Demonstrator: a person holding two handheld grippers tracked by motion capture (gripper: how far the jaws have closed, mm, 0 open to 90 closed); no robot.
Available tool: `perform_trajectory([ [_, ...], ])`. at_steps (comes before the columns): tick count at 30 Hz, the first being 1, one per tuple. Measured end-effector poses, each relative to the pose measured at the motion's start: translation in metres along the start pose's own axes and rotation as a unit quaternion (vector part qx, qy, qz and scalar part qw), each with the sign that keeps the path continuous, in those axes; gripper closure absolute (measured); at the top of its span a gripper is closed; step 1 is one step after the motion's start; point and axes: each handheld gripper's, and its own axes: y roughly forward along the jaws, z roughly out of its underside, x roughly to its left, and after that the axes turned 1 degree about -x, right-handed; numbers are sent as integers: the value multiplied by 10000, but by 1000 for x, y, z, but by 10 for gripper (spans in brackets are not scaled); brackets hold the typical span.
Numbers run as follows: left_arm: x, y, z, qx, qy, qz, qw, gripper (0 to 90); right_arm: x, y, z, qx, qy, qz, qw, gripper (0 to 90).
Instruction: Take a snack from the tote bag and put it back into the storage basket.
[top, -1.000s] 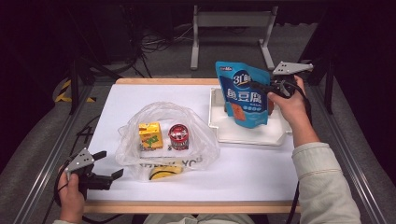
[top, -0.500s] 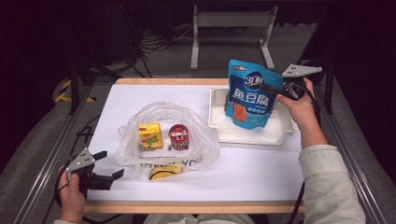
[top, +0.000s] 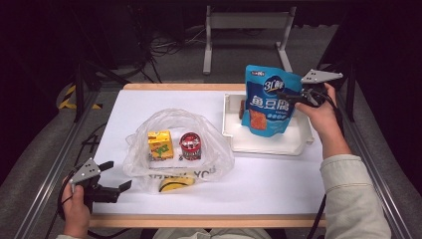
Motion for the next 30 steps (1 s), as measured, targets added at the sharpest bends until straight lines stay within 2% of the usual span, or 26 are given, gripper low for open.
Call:
perform_trajectory([
  [5, -1, 0, 0, 9, -3, 10, 10000, 14, -1, -1, 2, -23, 88, 1, 10000, 467],
  [9, 0, 0, 0, -1, -4, -2, 10000, 15, 1, -2, 2, -11, 142, -97, 9999, 403],
  [10, 0, 0, 0, 0, 1, -8, 10000, 14, 2, -4, 1, -77, 182, -94, 9998, 354],
  [13, 0, 0, 0, 8, 7, -9, 10000, 15, 5, -6, -2, -122, 91, -174, 9997, 337],
  [15, 0, 0, 0, 8, 4, -10, 10000, 15, 7, -9, -7, -164, 19, -236, 9996, 315],
  [17, 0, 0, 0, 6, -9, -8, 10000, 15, 8, -12, -14, -241, -6, -203, 9995, 304],
  [22, 0, 1, 0, 10, 5, 6, 10000, 15, 13, -23, -31, -573, -7, -192, 9982, 274],
  [25, 0, 1, 0, 1, 6, 10, 10000, 15, 15, -27, -39, -591, -92, -192, 9980, 283],
  [30, 0, 1, -1, 5, 2, 10, 10000, 15, 25, -37, -64, -669, -394, -158, 9969, 292],
])
